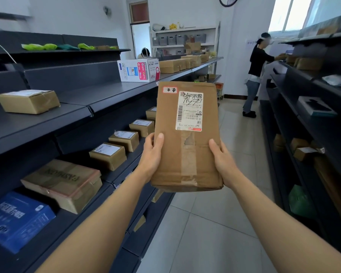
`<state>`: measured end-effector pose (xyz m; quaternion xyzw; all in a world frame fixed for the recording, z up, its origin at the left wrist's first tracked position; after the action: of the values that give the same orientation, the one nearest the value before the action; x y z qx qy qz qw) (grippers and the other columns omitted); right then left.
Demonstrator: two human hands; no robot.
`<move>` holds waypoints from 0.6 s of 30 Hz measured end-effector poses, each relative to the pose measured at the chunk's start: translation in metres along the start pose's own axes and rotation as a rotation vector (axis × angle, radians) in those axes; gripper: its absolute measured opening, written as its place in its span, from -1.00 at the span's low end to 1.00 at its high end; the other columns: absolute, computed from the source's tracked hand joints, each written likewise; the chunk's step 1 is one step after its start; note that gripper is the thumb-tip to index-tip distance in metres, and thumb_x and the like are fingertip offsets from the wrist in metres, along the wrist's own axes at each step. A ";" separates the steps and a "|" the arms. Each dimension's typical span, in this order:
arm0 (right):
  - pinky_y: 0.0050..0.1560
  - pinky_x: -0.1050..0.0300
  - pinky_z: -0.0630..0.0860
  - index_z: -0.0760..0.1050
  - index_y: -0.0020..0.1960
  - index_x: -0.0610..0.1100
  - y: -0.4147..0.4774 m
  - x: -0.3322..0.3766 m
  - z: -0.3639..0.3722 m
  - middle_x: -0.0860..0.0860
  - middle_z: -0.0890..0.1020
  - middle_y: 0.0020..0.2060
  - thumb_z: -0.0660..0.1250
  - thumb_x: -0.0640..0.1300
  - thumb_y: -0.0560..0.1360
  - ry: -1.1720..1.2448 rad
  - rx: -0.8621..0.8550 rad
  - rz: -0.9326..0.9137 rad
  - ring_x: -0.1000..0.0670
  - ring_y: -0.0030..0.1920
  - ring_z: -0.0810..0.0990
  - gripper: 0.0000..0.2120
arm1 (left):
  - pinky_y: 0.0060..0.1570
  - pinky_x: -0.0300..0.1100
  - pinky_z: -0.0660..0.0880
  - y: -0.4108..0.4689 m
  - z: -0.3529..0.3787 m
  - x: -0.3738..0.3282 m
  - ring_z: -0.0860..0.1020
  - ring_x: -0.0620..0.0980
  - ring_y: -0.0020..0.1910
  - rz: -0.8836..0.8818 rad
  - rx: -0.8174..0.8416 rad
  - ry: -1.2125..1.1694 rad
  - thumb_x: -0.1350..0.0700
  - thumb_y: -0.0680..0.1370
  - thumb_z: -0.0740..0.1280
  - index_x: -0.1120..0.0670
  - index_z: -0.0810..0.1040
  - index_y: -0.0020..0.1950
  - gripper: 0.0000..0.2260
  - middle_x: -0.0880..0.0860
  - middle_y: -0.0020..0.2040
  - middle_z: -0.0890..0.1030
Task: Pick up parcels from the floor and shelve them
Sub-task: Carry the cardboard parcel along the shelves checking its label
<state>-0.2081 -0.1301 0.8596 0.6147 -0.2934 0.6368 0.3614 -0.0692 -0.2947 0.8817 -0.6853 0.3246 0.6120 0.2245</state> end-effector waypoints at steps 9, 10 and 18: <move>-0.36 0.42 0.54 0.40 0.24 0.26 0.001 0.016 -0.004 0.28 0.68 -0.11 0.20 0.09 0.60 -0.018 -0.052 -0.106 0.30 -0.16 0.66 -0.78 | 0.19 -0.05 0.41 0.011 0.004 -0.021 0.44 0.02 0.28 0.079 -0.015 -0.027 -0.27 0.59 0.07 -0.04 0.14 0.51 -0.44 0.05 0.42 0.38; -0.34 0.42 0.55 0.40 0.27 0.23 0.001 0.018 -0.004 0.26 0.67 -0.07 0.20 0.08 0.60 -0.014 -0.058 -0.118 0.29 -0.15 0.66 -0.75 | 0.11 -0.11 0.38 0.012 0.005 -0.022 0.44 0.01 0.25 0.088 -0.015 -0.033 -0.27 0.60 0.07 -0.04 0.14 0.51 -0.45 0.05 0.41 0.39; -0.17 0.39 0.58 0.40 0.21 0.30 -0.001 0.042 -0.013 0.25 0.64 0.03 0.20 0.07 0.61 -0.035 -0.138 -0.246 0.28 -0.04 0.65 -0.79 | 0.17 -0.12 0.36 0.024 0.009 -0.043 0.41 0.00 0.33 0.196 0.041 -0.064 -0.27 0.60 0.07 -0.09 0.09 0.53 -0.45 0.03 0.47 0.32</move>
<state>-0.2143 -0.1147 0.9000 0.6307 -0.2652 0.5553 0.4727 -0.0940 -0.2975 0.9244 -0.6256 0.3950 0.6460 0.1880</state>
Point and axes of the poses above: each hand's wrist, its own y-axis towards the middle knuckle, its own z-axis out of the palm, x = y × z, the point moved 5 cm from there along y, towards the middle knuckle
